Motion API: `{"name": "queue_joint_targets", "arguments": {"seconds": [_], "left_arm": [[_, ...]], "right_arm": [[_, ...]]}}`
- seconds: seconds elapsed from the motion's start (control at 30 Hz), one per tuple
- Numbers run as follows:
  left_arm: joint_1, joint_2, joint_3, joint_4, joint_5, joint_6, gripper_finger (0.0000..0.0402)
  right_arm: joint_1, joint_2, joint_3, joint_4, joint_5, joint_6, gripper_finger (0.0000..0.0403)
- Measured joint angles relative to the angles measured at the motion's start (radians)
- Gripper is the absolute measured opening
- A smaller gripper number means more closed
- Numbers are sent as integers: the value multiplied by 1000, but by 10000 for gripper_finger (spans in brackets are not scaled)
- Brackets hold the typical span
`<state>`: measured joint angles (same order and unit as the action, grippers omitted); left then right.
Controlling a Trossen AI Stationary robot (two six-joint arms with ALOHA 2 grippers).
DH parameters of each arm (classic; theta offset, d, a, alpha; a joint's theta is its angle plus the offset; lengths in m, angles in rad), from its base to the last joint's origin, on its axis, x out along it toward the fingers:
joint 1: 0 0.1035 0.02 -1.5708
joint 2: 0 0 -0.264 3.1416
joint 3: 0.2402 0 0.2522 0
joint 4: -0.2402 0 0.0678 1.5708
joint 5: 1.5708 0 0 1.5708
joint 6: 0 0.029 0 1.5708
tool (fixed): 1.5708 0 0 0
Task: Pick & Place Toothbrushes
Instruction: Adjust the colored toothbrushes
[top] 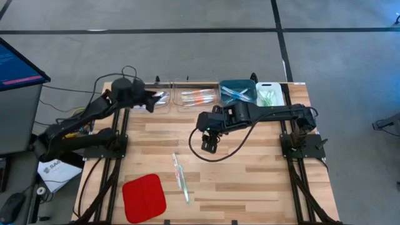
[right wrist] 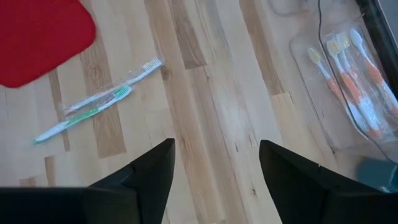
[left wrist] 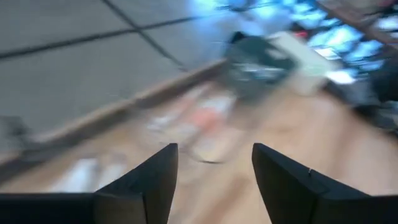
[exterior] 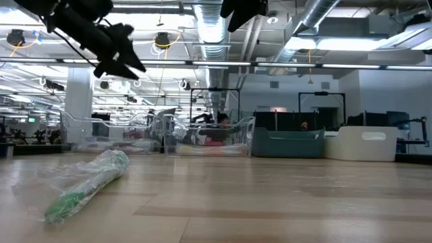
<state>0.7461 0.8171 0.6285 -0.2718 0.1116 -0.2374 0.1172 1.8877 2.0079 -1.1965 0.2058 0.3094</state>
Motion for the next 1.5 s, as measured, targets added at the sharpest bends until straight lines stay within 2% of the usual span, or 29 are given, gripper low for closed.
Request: {"name": "queue_joint_targets", "arguments": {"seconds": [0.23,0.37,0.5,0.67,0.8,1.03,1.13,1.33,1.4,1.5], "left_arm": [[-126,-34,0,-1,290,-210,180],[-247,-34,0,-1,414,-273,166],[-409,-34,0,-1,477,-335,155],[-637,-34,-12,0,501,-437,147],[-844,-33,-35,0,441,-507,147],[-1150,-33,-48,10,227,-633,145],[-1260,-33,-48,35,107,-682,145],[-1426,-30,-48,65,-142,-736,145],[-1465,-28,-48,66,-192,-745,145],[-1508,-29,-48,70,-240,-788,145]], "right_arm": [[70,0,0,24,-3,219,228],[130,0,0,100,-3,355,227],[182,0,0,232,11,512,227],[239,0,0,359,116,679,227],[296,0,0,392,208,784,227],[387,0,0,420,354,928,227],[411,1,0,473,355,933,227],[423,90,2,620,305,914,227],[425,122,0,602,285,909,227],[425,189,0,603,191,896,227]]}}
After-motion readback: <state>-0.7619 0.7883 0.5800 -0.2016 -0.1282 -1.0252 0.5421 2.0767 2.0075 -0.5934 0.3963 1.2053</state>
